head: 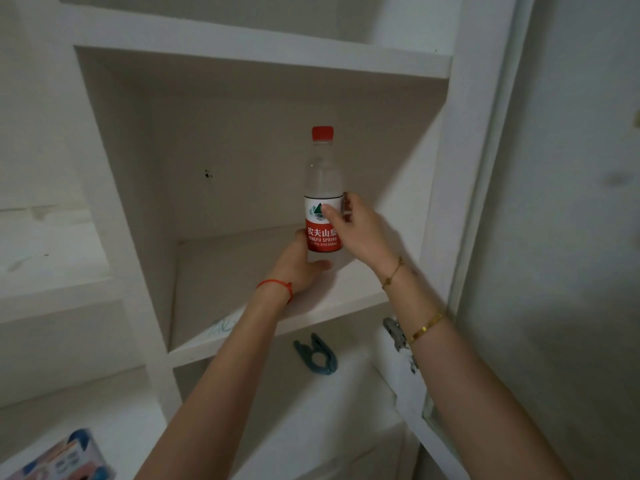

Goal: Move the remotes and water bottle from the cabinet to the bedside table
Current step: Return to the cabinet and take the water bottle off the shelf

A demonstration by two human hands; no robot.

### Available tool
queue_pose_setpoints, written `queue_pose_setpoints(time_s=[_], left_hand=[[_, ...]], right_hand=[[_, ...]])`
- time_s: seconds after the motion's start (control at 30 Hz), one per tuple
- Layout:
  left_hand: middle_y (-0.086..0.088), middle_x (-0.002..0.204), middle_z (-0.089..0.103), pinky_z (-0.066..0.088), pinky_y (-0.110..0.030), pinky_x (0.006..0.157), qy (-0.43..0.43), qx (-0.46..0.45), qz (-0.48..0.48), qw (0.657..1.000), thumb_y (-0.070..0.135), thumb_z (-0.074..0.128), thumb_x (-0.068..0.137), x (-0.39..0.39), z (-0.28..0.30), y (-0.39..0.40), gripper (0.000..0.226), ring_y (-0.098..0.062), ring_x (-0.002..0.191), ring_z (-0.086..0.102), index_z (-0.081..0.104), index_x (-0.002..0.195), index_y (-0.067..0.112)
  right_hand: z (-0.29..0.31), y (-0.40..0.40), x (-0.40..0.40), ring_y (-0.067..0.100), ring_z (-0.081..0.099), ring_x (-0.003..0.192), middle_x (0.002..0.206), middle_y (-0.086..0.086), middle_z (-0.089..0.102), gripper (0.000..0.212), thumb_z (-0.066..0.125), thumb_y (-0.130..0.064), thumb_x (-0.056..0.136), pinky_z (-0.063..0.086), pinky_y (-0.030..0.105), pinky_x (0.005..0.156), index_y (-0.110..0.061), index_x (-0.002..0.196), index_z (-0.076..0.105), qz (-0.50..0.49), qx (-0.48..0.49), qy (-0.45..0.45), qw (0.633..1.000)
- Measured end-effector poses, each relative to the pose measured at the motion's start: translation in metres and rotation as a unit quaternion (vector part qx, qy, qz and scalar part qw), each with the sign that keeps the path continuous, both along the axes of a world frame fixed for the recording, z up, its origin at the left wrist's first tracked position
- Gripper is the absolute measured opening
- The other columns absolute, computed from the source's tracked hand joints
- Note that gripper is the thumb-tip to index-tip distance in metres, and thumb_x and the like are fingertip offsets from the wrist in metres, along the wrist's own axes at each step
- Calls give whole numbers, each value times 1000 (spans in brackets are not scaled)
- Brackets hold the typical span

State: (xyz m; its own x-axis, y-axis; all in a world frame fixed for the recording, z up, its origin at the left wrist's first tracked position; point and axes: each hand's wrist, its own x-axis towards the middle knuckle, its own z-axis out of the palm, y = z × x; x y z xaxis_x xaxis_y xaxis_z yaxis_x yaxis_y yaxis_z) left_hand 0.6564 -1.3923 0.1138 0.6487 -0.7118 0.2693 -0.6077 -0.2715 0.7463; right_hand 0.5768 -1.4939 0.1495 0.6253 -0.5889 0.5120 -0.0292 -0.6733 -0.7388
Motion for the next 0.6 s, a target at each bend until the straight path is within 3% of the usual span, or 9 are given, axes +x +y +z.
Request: queue_pose_setpoints(time_s=[0.07,0.2,0.3,0.37,0.47,0.6], left_hand=[[-14,138,53,42,-36,100,3,-3,3,1000,10,73,81,-2,1,1,70,-31,125,51,35,141,6],[-12,135,56,44,-43,102,3,-2,12,1000,14,76,78,-10,5,8,70,-31,122,54,41,138,10],[-9,131,58,45,-36,99,4,-14,16,1000,15,77,77,-20,9,22,71,-27,118,56,42,139,14],[-9,125,60,46,-33,94,12,-38,21,999,16,79,76,-27,12,35,74,-21,109,56,42,141,18],[-10,127,60,50,-43,97,99,-78,15,992,17,79,77,-39,11,56,69,-23,114,59,47,138,18],[-19,126,64,55,-42,94,259,-129,-20,957,20,73,83,-48,1,85,56,-30,107,67,54,134,8]], right_hand=[[-1,1,-2,23,63,108,123,12,65,42,60,-31,96,47,22,79,-2,125,51,6,6,-7,1000],[3,5,-11,20,64,102,121,12,66,41,60,-31,96,52,27,82,-3,124,52,14,2,-11,1000],[6,11,-24,14,62,99,123,9,66,43,59,-36,95,51,18,77,-7,127,53,31,3,-12,999],[7,16,-34,16,64,105,124,8,66,43,59,-37,95,55,26,84,-9,127,54,47,16,-25,998],[8,28,-51,20,65,109,122,7,67,40,60,-35,94,56,43,93,-9,125,56,69,39,-45,996],[7,46,-71,19,63,112,125,5,65,41,59,-37,94,55,46,95,-12,127,55,85,47,-38,995]])
